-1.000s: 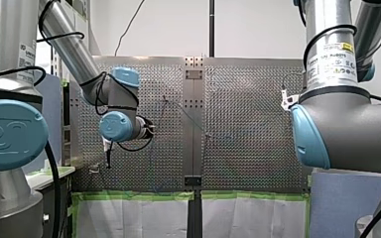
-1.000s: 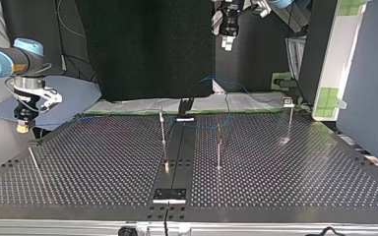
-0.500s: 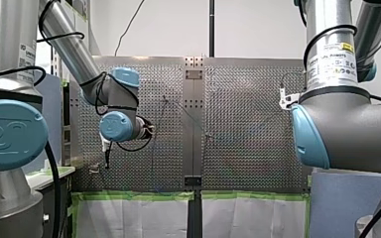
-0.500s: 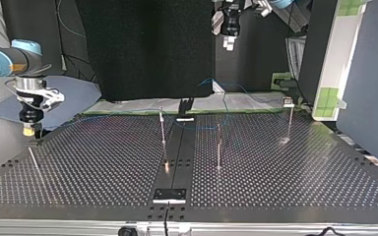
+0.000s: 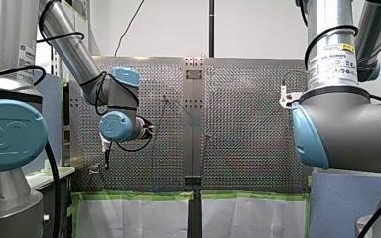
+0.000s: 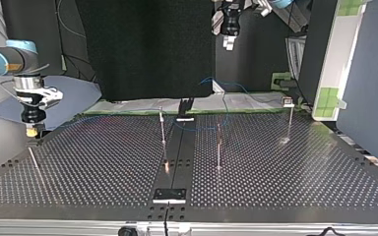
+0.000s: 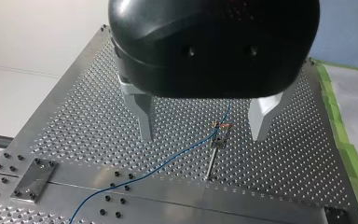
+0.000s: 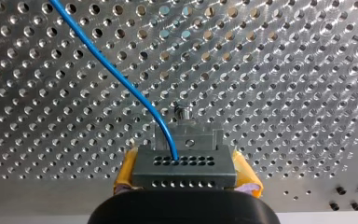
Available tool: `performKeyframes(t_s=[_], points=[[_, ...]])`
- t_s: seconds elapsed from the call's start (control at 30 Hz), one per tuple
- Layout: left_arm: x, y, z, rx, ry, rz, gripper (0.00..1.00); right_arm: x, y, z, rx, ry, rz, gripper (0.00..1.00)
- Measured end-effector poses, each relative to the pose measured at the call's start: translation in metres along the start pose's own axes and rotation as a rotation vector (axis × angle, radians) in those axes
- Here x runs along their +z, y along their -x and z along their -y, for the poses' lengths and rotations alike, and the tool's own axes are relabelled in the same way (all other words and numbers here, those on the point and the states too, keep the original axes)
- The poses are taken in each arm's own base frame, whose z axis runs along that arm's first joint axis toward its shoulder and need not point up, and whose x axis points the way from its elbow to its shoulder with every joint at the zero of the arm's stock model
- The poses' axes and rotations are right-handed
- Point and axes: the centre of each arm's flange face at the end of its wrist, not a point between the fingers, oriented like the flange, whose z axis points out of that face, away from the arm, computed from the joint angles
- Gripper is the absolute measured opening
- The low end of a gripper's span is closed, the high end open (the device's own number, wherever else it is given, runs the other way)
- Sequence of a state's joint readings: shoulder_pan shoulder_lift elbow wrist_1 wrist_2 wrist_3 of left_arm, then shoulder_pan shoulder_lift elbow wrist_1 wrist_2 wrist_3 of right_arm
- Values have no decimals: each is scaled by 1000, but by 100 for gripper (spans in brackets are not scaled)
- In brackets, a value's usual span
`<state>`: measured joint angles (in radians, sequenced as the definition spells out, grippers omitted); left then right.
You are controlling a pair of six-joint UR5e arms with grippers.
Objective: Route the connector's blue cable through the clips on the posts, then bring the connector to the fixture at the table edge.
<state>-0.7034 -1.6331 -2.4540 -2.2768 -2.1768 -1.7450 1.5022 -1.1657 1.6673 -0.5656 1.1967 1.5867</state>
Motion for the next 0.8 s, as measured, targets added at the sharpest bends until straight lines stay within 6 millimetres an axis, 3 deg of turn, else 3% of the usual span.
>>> performKeyframes(t_s=[0.8], points=[[-3,-1,-1,16,14,-4,100,3,-12,-16,7,-81,15,0]])
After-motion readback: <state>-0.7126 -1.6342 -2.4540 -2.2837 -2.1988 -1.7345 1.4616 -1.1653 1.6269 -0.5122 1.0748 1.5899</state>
